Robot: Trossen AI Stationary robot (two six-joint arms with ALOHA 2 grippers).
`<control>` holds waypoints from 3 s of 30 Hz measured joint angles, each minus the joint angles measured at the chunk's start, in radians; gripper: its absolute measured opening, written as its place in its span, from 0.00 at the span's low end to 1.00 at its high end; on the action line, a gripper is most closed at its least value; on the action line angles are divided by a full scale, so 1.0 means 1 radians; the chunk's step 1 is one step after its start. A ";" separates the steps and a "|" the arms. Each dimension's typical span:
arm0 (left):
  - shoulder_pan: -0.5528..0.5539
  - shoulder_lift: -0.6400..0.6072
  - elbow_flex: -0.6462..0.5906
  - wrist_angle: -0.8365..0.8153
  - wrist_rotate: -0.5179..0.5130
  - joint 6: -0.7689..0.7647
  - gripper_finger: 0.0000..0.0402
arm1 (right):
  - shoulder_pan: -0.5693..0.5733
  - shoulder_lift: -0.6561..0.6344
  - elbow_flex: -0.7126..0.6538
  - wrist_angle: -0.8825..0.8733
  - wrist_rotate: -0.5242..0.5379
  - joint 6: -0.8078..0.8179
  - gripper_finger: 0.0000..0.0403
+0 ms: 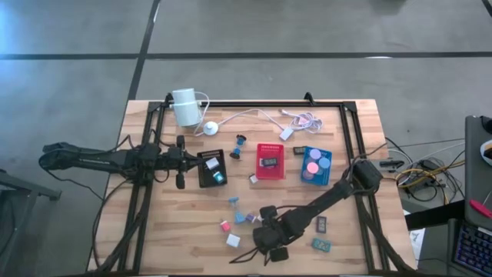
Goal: Pick & Place Office items
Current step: Put the blue digital clock into the red bin
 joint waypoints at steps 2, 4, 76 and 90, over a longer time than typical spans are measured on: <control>0.000 0.000 0.000 0.000 0.000 0.000 0.02 | 0.000 -0.009 -0.002 -0.002 -0.007 -0.009 0.35; 0.000 0.000 0.000 0.000 0.000 0.000 0.02 | 0.000 -0.026 -0.003 0.002 -0.011 -0.020 0.35; 0.000 -0.003 0.004 0.172 -0.007 0.018 0.02 | -0.325 -1.647 -1.509 1.222 0.184 -0.270 0.36; 0.000 0.000 0.004 0.171 -0.007 0.049 0.02 | -0.325 -1.648 -1.509 1.226 0.181 -0.274 0.36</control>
